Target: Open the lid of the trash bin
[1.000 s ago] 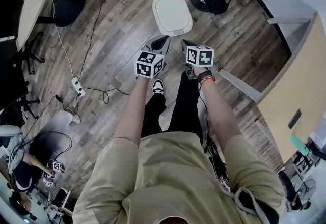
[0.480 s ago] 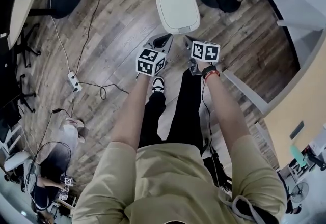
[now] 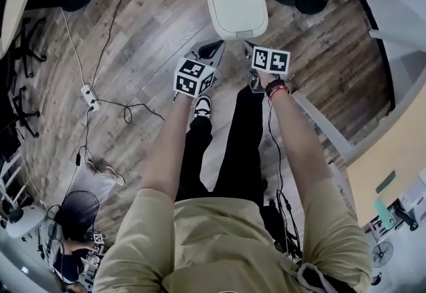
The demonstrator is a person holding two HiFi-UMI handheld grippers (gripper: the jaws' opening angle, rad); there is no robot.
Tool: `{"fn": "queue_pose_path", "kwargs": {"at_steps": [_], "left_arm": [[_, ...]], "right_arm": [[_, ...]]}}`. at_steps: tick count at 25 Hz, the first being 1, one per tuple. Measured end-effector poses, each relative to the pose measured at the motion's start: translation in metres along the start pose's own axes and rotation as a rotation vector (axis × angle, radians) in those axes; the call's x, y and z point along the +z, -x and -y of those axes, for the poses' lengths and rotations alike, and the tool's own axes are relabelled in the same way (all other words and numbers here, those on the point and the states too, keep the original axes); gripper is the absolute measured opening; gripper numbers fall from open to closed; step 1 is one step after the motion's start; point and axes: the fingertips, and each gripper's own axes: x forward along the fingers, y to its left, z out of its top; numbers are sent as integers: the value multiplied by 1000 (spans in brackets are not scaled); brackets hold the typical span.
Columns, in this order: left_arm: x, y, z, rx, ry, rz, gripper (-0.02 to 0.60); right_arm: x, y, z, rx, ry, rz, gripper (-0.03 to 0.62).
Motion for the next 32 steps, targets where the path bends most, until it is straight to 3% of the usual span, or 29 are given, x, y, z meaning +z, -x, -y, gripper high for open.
{"fn": "queue_pose_path", "kwargs": {"at_steps": [6, 32], "left_arm": [[-9, -18, -8, -4, 7, 10, 23], [-33, -47, -34, -17, 53, 8, 23]], "right_arm": [[2, -22, 20, 30, -87, 2, 15], [4, -73, 40, 38, -128, 15, 15]]}}
